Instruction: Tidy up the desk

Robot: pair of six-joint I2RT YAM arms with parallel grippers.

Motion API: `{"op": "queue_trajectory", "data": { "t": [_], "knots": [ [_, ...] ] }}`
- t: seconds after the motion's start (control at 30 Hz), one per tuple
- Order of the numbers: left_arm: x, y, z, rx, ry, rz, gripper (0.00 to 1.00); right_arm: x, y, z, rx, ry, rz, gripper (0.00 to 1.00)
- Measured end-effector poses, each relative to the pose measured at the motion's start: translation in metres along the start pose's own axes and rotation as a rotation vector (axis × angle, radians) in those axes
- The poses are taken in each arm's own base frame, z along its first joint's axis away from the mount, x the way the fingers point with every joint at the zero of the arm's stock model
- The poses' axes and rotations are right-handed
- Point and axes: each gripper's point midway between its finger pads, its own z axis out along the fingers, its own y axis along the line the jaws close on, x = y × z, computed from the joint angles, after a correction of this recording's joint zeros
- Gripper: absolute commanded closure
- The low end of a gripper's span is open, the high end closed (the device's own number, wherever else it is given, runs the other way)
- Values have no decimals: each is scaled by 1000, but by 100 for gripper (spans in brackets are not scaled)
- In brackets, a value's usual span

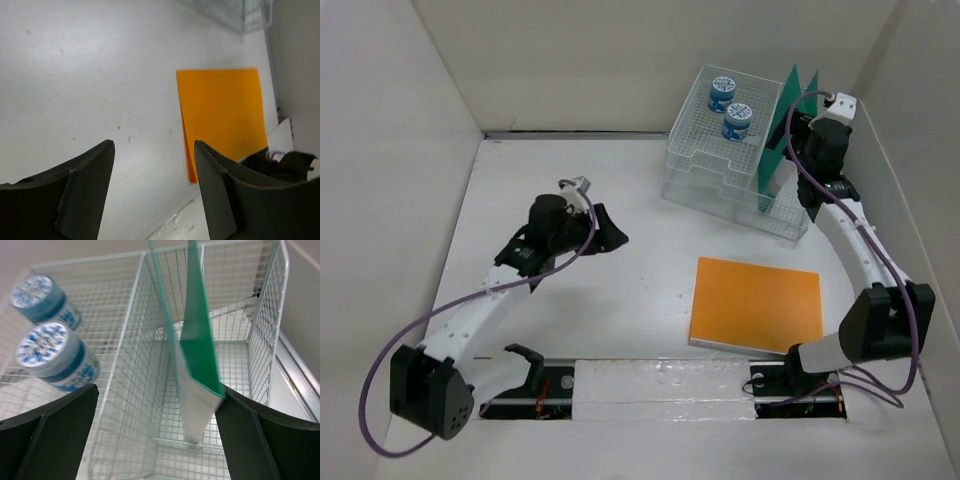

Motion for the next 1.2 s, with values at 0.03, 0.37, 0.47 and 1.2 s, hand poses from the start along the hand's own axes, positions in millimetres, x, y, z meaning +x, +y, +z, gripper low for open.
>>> {"op": "queue_trajectory", "data": {
  "t": [0.03, 0.37, 0.47, 1.2],
  "knots": [
    [15, 4, 9, -23, 56, -2, 40, -10, 1, -8, -10, -13, 9, 0],
    [170, -71, 41, 98, 496, 165, 41, -68, 8, -93, -136, -144, 124, 0],
    [214, -80, 48, 108, 596, 187, 45, -52, 10, -102, -166, -118, 134, 0],
    [255, -74, 102, 132, 632, 65, 60, -2, 23, -124, -241, -29, 129, 0]
  ]
}}
